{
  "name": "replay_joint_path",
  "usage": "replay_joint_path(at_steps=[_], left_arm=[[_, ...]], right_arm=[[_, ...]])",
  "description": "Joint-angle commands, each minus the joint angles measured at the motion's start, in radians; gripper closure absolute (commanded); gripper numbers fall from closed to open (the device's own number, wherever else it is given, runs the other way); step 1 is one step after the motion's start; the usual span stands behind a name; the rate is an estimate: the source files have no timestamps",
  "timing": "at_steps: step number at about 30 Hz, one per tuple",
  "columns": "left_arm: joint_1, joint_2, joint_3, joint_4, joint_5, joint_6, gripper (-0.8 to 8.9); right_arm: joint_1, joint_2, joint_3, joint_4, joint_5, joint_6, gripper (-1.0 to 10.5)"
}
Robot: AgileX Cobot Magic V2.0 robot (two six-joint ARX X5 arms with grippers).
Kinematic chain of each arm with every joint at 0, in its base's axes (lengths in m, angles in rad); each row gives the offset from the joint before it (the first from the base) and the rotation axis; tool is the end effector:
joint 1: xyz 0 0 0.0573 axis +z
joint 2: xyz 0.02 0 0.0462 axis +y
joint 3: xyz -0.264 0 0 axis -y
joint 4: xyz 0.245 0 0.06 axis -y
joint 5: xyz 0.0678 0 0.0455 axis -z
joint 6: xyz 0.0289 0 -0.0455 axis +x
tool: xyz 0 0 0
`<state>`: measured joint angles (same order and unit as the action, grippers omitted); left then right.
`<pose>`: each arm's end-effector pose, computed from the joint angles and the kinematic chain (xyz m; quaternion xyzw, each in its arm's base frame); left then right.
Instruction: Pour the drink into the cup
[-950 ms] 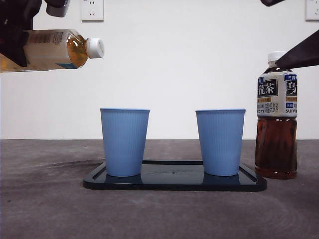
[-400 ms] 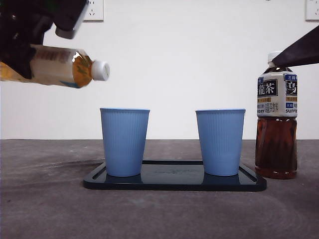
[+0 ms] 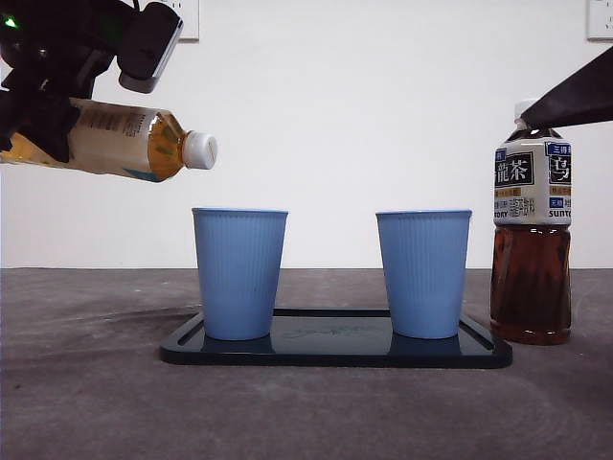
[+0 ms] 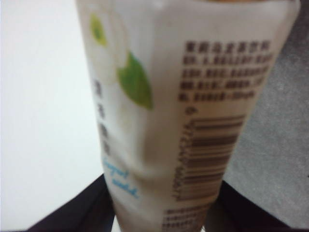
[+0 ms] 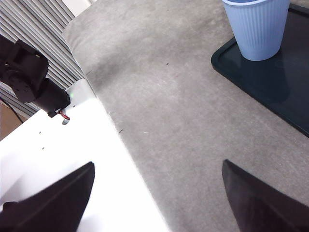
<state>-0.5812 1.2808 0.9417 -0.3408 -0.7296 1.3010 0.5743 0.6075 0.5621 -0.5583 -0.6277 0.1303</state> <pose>0.2321 -0.1294 0.2754 0.7311 0.2527 -0.1045 0.6251 0.0964 0.0826 0.2512 0.0592 0.3317 0.5194 0.7853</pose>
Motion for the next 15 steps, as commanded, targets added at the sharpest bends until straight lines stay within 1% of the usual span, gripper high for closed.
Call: replay_joint_path(at_steps=[1, 15], left_arm=[[-0.010, 0.002, 0.032, 0.034, -0.015, 0.000, 6.63], [-0.010, 0.001, 0.032, 0.034, -0.015, -0.009, 6.62]], right_arm=[[0.007, 0.005, 0.016, 0.006, -0.001, -0.012, 5.3], [0.007, 0.005, 0.016, 0.006, -0.001, -0.012, 5.3]])
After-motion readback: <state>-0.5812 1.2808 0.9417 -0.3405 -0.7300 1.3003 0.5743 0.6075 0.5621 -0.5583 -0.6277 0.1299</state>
